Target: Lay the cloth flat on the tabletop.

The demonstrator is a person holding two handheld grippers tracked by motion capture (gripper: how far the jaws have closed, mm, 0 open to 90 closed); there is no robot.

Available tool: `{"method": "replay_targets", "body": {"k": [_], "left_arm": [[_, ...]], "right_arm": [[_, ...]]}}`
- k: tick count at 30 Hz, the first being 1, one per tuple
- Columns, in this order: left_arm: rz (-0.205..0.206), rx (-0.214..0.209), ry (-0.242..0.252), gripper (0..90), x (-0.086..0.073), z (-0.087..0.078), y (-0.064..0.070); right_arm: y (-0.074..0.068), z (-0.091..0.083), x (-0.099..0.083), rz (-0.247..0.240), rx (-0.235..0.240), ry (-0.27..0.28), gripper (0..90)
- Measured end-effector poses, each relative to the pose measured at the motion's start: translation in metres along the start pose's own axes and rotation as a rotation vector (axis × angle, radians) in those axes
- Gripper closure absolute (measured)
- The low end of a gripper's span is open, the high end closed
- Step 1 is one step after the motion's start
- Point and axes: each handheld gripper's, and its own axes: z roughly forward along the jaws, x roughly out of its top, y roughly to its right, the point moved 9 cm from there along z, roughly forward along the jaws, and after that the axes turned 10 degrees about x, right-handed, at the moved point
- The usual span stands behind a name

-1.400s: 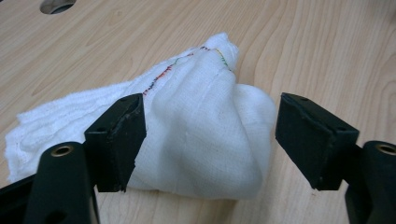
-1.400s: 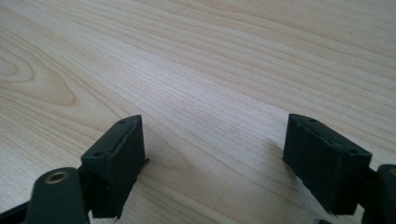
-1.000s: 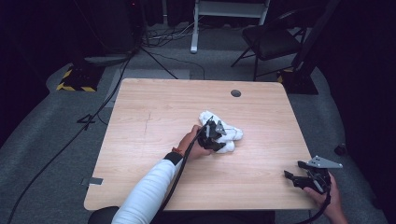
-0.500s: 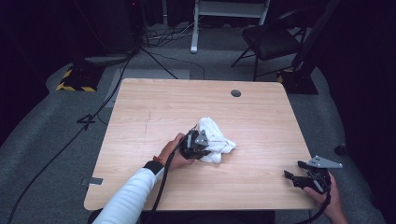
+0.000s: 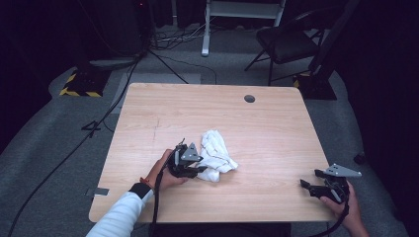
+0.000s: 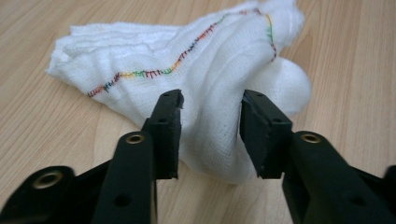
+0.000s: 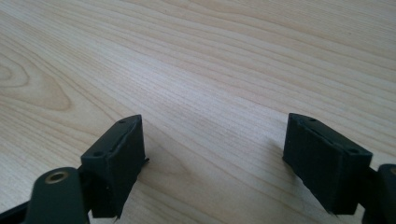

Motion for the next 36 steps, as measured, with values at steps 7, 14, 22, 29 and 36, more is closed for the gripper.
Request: {"method": "replay_targets", "body": {"k": [7, 14, 22, 29, 36], "left_arm": [[0.026, 0.067, 0.027, 27.0, 0.021, 0.004, 0.018], [0.107, 0.029, 0.024, 26.7, 0.049, 0.024, 0.043], [0.124, -0.032, -0.020, 54.8, 0.053, 0.039, 0.046], [0.132, -0.044, -0.018, 81.3, 0.048, 0.031, 0.038], [0.091, -0.017, 0.039, 83.8, 0.046, 0.008, 0.022]], "right_arm": [[-0.001, 0.006, 0.005, -0.013, 0.019, -0.012, 20.8], [-0.002, 0.012, 0.012, -0.044, 0.051, -0.016, 24.7], [-0.008, 0.021, 0.027, -0.113, 0.084, -0.045, 30.1], [-0.028, 0.037, 0.063, -0.184, 0.118, -0.021, 36.2], [-0.053, 0.063, 0.110, -0.244, 0.154, -0.018, 39.0]]}}
